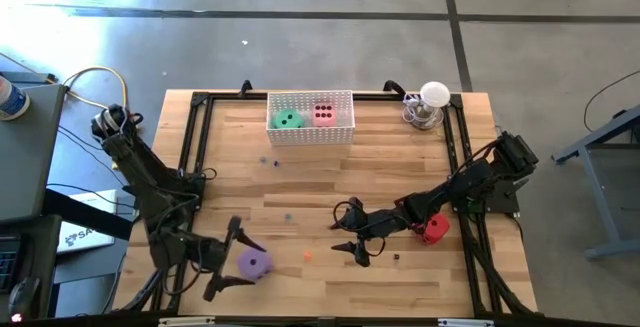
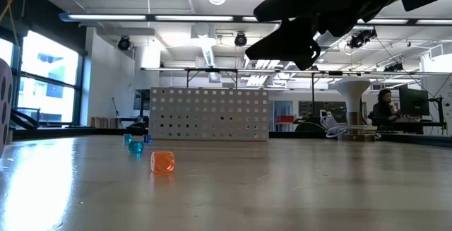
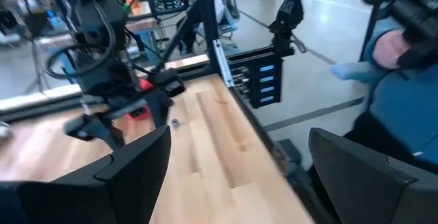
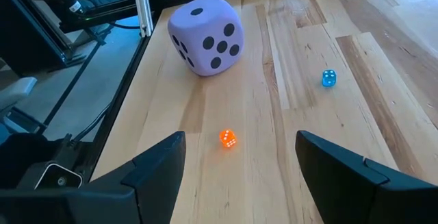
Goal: Pick & Place Dice
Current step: Put the large violet dice into the white basket
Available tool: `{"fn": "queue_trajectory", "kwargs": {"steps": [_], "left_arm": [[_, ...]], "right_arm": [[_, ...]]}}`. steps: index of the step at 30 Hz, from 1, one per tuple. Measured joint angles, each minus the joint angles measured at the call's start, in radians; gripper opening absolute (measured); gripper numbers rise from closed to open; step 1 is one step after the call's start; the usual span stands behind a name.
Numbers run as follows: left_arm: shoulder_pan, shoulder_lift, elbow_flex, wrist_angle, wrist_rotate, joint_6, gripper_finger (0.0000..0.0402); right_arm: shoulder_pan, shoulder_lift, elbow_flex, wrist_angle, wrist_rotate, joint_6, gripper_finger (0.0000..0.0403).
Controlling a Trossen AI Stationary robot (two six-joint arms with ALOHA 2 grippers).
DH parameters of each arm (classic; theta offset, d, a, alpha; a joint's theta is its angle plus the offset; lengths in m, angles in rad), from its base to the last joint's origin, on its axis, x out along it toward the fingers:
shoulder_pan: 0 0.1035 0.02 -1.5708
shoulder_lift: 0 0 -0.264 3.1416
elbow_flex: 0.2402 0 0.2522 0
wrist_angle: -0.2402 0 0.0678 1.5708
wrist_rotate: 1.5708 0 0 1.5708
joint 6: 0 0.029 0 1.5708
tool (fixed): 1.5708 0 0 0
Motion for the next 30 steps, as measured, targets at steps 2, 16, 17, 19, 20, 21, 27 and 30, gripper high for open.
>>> {"fn": "queue_trajectory", "kwargs": {"steps": [2,16,17,19,20,21,27,30], "left_arm": [[0.016,0.000,0.000,0.000,0.000,0.045,0.0338],[0.058,0.000,0.000,-0.045,-0.032,0.203,0.0338],[0.058,0.000,0.000,-0.062,-0.053,0.187,0.0340],[0.058,0.000,0.000,-0.106,-0.081,0.134,0.0349],[0.058,0.000,0.000,-0.122,-0.092,0.106,0.0357],[0.058,0.000,0.000,-0.132,-0.102,0.085,0.0366],[0.058,0.000,0.000,-0.145,-0.107,0.069,0.0394],[0.058,0.000,0.000,-0.170,-0.124,0.041,0.0399]], "right_arm": [[0.000,0.000,0.000,0.000,0.000,0.001,0.0268],[0.000,0.000,0.000,0.000,0.000,-0.001,0.0268],[0.000,0.000,0.000,0.000,0.000,-0.001,0.0268],[0.000,0.000,0.000,0.000,0.000,0.000,0.0268],[0.000,0.000,0.000,0.000,0.000,0.000,0.0268],[0.000,0.000,0.000,0.000,0.000,0.000,0.0268],[0.000,0.000,0.000,0.002,0.000,0.000,0.0268],[0.000,0.000,0.000,0.002,0.000,0.001,0.0268]]}}
